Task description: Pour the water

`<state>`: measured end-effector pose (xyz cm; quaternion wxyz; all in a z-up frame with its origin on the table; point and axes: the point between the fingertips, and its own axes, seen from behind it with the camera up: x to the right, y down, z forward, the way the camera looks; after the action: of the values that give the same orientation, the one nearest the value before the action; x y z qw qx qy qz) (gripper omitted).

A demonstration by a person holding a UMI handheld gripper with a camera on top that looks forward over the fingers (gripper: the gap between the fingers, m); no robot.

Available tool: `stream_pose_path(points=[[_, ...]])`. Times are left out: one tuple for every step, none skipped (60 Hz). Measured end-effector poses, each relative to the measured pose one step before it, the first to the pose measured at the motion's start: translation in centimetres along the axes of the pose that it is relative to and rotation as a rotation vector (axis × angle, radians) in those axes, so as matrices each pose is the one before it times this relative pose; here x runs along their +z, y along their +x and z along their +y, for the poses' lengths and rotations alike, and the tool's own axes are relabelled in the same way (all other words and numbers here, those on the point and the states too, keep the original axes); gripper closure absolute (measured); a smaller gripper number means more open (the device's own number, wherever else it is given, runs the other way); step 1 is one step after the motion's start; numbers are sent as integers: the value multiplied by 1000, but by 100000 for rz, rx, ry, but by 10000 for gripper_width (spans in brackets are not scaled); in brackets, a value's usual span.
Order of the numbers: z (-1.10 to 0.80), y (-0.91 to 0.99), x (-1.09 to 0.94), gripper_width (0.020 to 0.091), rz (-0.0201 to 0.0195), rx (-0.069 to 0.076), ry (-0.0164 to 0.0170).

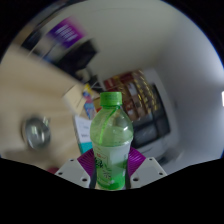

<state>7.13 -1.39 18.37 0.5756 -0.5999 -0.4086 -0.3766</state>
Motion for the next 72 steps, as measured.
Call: stream_pose_path(points=[[290, 87, -682, 705, -205, 11111, -66], [-995, -608, -1832, 709, 203, 11294, -130], [1472, 762, 580, 706, -1486, 9538, 63], [339, -38, -691, 704, -749, 10090, 177], [205, 12, -676, 705, -507, 9811, 182], [96, -57, -257, 706, -430, 9071, 156], [1027, -120, -1059, 706, -307, 7755, -554], [372, 12, -440, 706, -321, 6635, 43], [266, -35, -366, 705, -260, 5447, 286], [298, 14, -394, 704, -156, 4447, 457], [249, 172, -546, 698, -210, 3680, 372], [377, -3, -381, 696, -368, 3066, 283], [446, -28, -319, 697, -564, 2503, 114], [494, -83, -339, 696, -654, 2007, 62], [971, -325, -686, 696, -249, 1904, 63], [705, -21, -352, 698, -192, 1398, -291], [1092, -47, 982, 697, -23, 1044, -682], [586, 96, -264, 699, 36, 1146, -143], [457, 44, -125, 687, 192, 1076, -211], [481, 78, -197, 690, 230, 1207, -209], [598, 28, -151, 691, -81, 1289, -516], [563, -13, -311, 690, -334, 1160, -602], [566, -49, -268, 691, -461, 1159, -578], [1769, 50, -1105, 689, -352, 1117, -573], [476, -427, 1396, 691, -205, 529, -1079], [691, 56, -385, 684, 5, 427, -931], [-55, 231, -536, 677, 719, 384, 1811], [-349, 221, -348, 684, 511, 1136, 2934], [298, 66, -23, 683, 249, 163, -40], [78, 239, -228, 679, 430, 99, 495], [-108, 444, -1195, 682, 22, 1309, 638], [58, -482, 1570, 683, -193, 1109, -476], [41, 251, -338, 682, 443, 1717, -35], [111, 228, -299, 683, 667, 2059, -292], [75, 158, -272, 684, 359, 2036, -222], [78, -44, -299, 682, -276, 1313, -163], [95, -56, -261, 683, -327, 237, -358], [262, 380, -753, 682, -124, -358, 146], [-326, -612, 1784, 667, -364, -832, -601], [5, -15, -201, 661, -29, -475, -361], [36, 22, -211, 650, 132, -133, -423], [54, -10, -117, 635, 84, 110, -665], [34, -30, 192, 624, 4, 90, -727], [153, 18, -133, 602, -208, -7, -1002], [188, -7, -149, 585, -265, 56, -1472], [922, 278, -2126, 549, -152, 269, -2501], [-62, -628, 1982, 514, 49, 559, -3036], [594, 107, -377, 462, 242, 920, -3120], [617, 44, -514, 409, -107, 1246, -3035], [558, 4, -555, 357, -293, 1456, -2598], [270, -331, 392, 304, -611, 1445, -1933], [258, 17, -701, 252, -381, 1139, -918], [104, -22, -739, 248, -464, 858, -320], [-8, 79, -763, 256, 145, 686, -53], [-12, 52, -842, 271, -43, 189, -236], [8, 22, -943, 278, -8, -320, -606], [-503, -251, 801, 277, -11, -805, -645], [-124, -141, -1019, 276, -211, -802, -427], [-228, -101, -1038, 275, -141, -851, -106], [-228, -54, -1102, 274, -47, -736, -92], [-213, -26, -1087, 274, 41, -746, -323], [-191, -63, -1151, 277, -80, -828, -597], [198, 199, -1327, 274, -204, -793, -747], [-511, -202, 769, 275, -270, -688, -679], [-332, -78, -1097, 276, -21, -188, -232], [-289, -76, -1148, 276, 176, 39, -214], [-334, -114, -1216, 275, 59, 224, -318], [-313, -176, -1175, 278, -348, 191, -282], [-285, -265, -1199, 276, -745, -14, -262], [-17, -428, -1266, 275, -1010, 50, -241], [-153, -2, 353, 276, -1040, -273, -591], [-261, -334, -1056, 273, -944, -569, -298]])
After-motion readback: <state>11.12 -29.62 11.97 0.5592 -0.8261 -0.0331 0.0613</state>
